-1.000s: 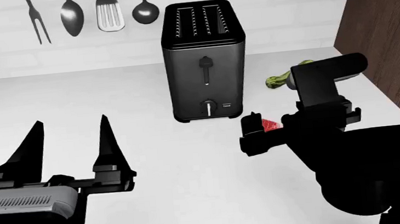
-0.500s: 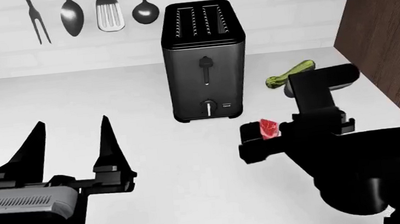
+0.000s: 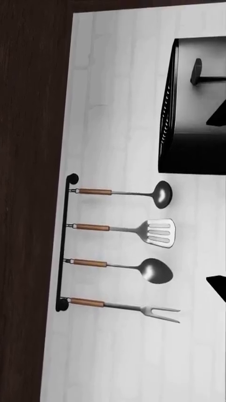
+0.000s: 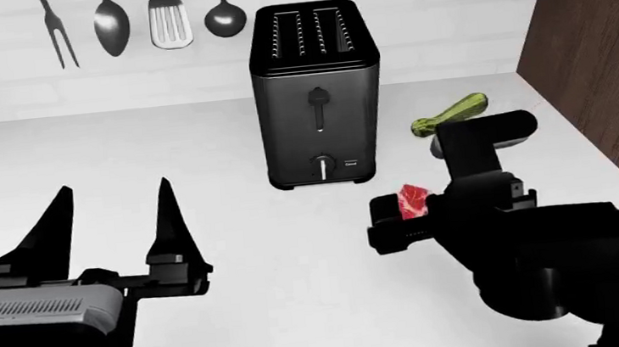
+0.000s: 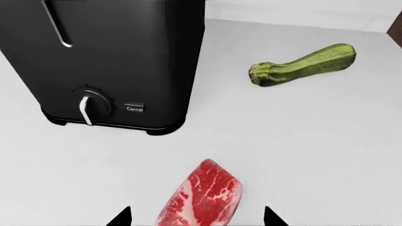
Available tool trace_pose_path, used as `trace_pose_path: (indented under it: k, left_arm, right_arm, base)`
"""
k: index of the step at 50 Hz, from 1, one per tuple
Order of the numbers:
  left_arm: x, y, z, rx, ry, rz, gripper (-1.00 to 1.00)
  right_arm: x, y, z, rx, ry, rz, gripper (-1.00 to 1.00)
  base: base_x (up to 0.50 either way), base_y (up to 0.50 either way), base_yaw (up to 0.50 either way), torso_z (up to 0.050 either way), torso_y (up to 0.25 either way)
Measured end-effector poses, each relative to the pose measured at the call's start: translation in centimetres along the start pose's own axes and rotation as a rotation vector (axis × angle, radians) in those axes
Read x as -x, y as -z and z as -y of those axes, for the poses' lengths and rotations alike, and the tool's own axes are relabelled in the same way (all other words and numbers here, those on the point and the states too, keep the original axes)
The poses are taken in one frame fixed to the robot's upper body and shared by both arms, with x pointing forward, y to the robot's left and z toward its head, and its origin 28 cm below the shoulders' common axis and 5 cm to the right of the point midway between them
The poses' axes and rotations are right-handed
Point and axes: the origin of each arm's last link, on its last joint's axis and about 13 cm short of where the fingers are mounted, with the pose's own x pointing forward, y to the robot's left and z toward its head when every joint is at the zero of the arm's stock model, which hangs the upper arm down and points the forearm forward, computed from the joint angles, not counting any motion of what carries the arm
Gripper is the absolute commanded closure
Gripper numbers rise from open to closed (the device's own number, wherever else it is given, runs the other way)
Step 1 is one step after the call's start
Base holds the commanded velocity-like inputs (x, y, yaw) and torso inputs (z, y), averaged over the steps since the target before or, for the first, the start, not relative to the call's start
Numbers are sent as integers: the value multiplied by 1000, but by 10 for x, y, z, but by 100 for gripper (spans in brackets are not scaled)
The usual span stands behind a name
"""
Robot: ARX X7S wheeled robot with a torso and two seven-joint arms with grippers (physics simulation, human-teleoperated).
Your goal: Pick the pork loin from the counter and place it in the cabinet.
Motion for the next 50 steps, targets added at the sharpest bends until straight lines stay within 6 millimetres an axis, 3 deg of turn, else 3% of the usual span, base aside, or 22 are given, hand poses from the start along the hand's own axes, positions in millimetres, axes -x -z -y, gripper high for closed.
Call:
trace_pose_path:
  k: [50]
  left_arm:
    - [-2, 6, -6, 13, -8, -14, -100]
  right_arm:
    - [-33, 19, 0, -5, 20, -77, -100]
  base:
    - [0, 0, 0, 0, 0]
